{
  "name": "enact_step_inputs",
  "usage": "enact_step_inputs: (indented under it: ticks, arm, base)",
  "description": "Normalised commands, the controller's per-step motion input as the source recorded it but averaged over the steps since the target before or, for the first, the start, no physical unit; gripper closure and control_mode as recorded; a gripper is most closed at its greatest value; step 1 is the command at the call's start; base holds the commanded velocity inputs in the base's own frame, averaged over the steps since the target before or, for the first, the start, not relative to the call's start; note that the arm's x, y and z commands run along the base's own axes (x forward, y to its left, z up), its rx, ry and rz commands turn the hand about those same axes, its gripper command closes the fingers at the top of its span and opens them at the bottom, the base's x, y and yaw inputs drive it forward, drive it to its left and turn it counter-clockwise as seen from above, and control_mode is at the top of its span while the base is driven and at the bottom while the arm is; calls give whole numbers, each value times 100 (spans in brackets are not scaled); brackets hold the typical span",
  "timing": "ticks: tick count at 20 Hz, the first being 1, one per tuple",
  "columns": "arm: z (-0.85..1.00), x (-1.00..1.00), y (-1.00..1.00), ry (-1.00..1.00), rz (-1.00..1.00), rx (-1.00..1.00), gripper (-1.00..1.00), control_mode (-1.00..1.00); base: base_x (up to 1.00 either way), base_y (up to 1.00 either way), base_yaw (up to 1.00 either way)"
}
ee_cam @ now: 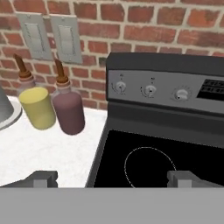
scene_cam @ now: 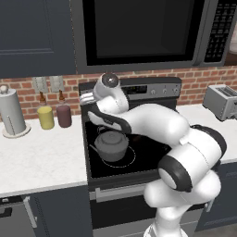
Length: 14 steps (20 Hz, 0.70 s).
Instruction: Pick the kettle from the counter and place it on a stove burner. Then turn the burner on.
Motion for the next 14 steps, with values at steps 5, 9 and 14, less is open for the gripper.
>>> enact_step_inputs:
  ticks: [5, 9, 14]
  arm:
    - [-34, 4, 0, -4, 0, -10, -100, -100]
    - [0, 30, 0, -1, 0, 0, -100, -100]
    - [0, 29, 0, 0, 0, 0, -100, -100]
  base:
    - [0, 0, 0]
    - [0, 0, 0]
    - [0, 0, 0]
